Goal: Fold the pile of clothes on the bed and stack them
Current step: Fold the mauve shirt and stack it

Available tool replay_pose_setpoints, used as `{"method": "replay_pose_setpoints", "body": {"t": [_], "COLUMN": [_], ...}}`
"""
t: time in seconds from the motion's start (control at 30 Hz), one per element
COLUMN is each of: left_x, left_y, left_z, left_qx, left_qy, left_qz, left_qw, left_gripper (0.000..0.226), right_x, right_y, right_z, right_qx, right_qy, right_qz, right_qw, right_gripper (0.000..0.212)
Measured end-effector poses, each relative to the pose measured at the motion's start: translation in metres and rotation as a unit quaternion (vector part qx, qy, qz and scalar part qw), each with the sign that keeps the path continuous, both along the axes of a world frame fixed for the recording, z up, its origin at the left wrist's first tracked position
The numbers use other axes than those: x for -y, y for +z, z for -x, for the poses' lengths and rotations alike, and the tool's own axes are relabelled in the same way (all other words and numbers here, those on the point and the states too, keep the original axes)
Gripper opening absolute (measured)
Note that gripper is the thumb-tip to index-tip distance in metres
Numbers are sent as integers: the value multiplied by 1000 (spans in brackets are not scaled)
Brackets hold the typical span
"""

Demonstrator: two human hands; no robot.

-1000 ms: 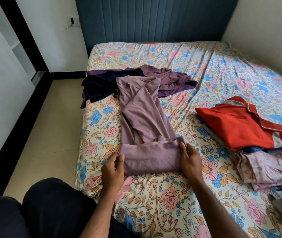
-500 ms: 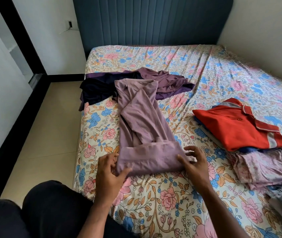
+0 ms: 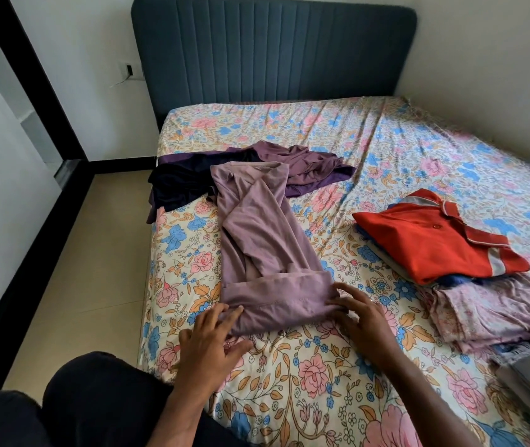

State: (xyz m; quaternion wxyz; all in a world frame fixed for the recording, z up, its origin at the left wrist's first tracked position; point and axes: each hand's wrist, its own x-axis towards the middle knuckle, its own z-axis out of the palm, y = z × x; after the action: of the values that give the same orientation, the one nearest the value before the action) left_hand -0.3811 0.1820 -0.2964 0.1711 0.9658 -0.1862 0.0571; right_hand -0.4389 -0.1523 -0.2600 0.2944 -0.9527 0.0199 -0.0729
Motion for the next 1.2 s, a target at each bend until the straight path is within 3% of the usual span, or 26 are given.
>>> {"method": "replay_pose_setpoints", "body": {"t": [0.13,0.3,0.4,0.47,0.53,0.7,0.83,0.87,0.93,1.03,1.1,1.2], "left_x": [6,-4,-8,-4,1,17,23,20,8,-15,-19,-14], "left_y": [5,24,43,64,87,115,132,135,132,126,128,134], "left_z": [-6,-21,-33,-33,-27,-27,-22,-21,-22,-19,-16,-25], "left_qx": [25,13,-33,-93,-91,21,71,43,-96,-272,-280,-223], "left_qy": [14,-14,-15,-13,-6,20,66,78,86,59,50,81], "left_qz": [35,217,343,419,465,475,474,480,497,499,495,505], "left_qw": [999,976,939,903,881,879,875,873,858,820,821,830], "left_gripper": [67,65,43,31,32,27,22,25,31,35,36,35], "right_x": [-7,-16,-21,-27,-33,-46,-56,-56,-56,-54,-55,-59], "right_y": [15,37,46,54,60,74,96,102,114,123,125,124], "right_z": [-11,-27,-39,-42,-44,-50,-48,-46,-38,-22,-19,-31], "right_qx": [96,150,180,208,226,253,208,174,86,-15,-33,24], "right_qy": [-9,-33,-60,-69,-82,-107,-125,-114,-68,-6,2,-54], "right_qz": [-102,-174,-158,-168,-186,-251,-293,-282,-267,-268,-271,-258], "right_qw": [990,973,969,961,953,928,925,937,957,963,962,964], "right_gripper": [38,37,7,15,39,20,29,31,35,41,43,41]}}
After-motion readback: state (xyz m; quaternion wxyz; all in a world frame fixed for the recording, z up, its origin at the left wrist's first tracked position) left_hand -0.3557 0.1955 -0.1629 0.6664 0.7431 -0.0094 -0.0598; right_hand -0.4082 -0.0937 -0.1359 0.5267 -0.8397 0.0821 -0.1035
